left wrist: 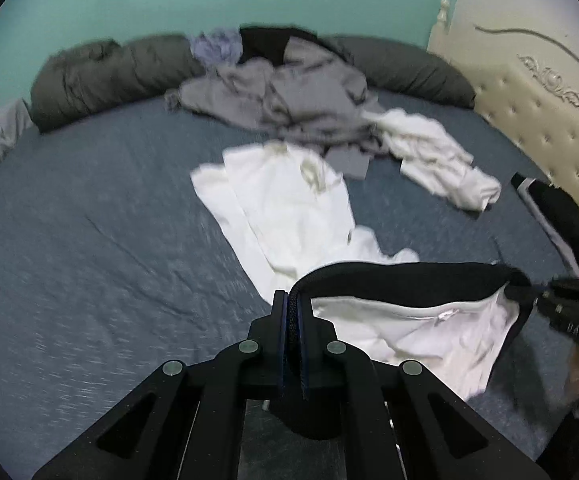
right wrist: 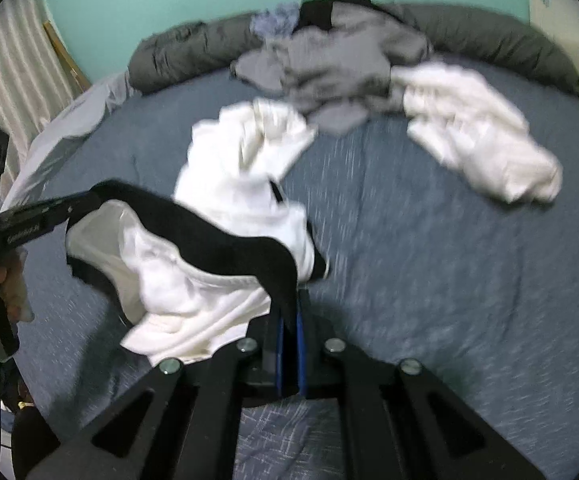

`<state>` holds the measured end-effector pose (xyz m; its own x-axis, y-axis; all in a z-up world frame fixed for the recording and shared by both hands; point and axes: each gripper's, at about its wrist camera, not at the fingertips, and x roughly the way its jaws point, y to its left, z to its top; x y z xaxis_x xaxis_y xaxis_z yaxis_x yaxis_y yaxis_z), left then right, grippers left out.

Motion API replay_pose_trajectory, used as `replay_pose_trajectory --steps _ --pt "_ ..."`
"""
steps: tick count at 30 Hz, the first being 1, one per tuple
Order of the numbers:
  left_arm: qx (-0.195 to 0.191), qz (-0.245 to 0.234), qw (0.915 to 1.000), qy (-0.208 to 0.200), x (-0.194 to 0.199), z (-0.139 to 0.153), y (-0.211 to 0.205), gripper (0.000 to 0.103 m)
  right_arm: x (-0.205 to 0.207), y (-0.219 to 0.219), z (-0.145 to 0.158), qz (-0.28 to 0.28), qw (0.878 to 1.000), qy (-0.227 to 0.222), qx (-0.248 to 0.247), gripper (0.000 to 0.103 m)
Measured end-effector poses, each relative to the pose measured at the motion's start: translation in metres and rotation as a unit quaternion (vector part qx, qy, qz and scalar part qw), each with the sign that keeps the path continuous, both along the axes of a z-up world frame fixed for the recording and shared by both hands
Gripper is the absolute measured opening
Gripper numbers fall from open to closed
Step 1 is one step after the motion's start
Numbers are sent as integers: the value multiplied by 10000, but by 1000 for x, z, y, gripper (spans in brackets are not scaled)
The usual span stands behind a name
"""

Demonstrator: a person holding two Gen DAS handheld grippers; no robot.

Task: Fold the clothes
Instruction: 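Grasp the black collar with the left gripper while the right gripper grasps it too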

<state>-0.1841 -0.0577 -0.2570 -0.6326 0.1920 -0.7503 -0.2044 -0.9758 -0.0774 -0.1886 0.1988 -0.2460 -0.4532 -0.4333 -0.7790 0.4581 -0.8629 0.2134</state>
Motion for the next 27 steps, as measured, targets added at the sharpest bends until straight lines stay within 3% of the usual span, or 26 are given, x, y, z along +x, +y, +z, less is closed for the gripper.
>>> replay_pose_trajectory --steps 7,13,21,27 --pt "-45 39 9968 797 37 106 1 4 13 3 118 106 9956 926 -97 4" --pt "-97 38 9885 1510 72 212 8 4 31 9 246 219 9827 1834 -128 4" --pt "-142 39 9684 2491 125 364 12 4 71 21 411 273 9581 2841 -247 4" --pt "-213 25 9530 3023 163 449 12 4 97 32 503 223 9416 3334 -417 4"
